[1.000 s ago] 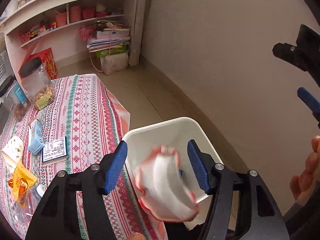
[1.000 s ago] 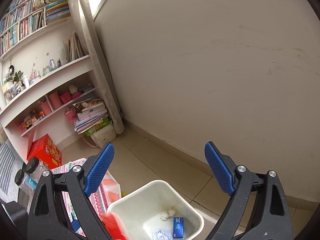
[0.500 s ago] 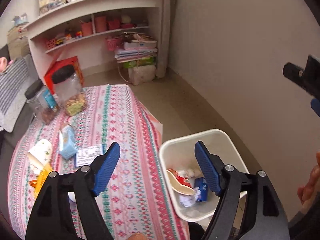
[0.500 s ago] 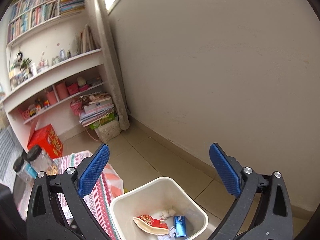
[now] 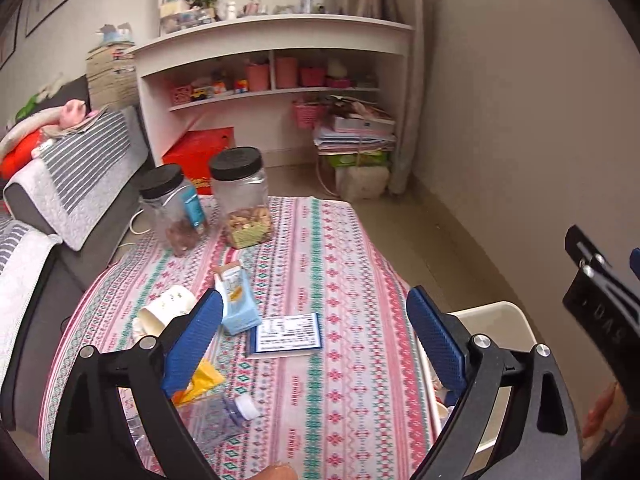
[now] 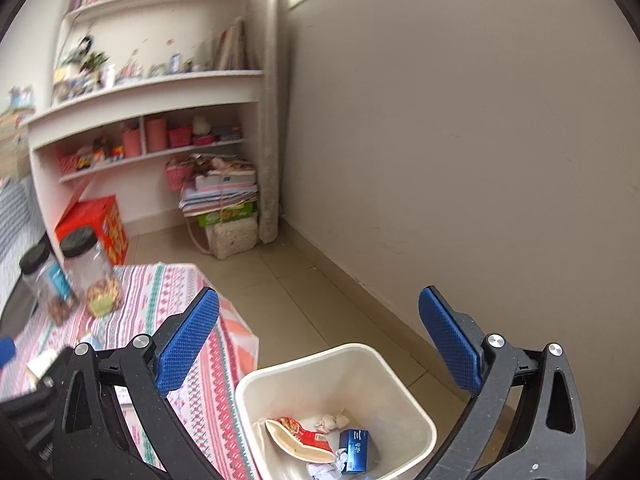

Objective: Collect trash
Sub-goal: 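Grasp the white paper cup with the left tool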

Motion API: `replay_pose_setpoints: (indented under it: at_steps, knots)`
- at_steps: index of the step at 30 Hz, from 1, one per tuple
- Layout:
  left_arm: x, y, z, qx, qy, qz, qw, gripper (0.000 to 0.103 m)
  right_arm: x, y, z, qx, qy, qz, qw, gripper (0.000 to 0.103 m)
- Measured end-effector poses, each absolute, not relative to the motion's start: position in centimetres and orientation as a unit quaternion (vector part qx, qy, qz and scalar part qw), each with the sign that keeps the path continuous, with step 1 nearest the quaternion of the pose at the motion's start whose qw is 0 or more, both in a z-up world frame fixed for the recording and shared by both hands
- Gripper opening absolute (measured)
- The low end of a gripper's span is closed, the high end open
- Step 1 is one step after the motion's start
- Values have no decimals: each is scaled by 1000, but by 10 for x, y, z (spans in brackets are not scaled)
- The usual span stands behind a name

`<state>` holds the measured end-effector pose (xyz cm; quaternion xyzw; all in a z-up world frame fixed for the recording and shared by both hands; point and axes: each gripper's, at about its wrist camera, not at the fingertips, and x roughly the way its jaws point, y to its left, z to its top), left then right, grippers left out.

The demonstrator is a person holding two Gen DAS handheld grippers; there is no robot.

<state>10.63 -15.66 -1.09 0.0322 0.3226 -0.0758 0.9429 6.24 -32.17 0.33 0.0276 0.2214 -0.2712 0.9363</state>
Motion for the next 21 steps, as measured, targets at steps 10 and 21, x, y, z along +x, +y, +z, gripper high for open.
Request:
replay_pose_setpoints:
  at_steps: [10, 21]
  knots:
    - [132, -93, -36, 45, 376, -2, 926, 91, 86, -269, -11, 14, 251, -224, 942, 96]
    - [219, -4, -100, 48, 480, 54, 875, 91, 120, -219, -33, 12, 304, -161, 939, 96]
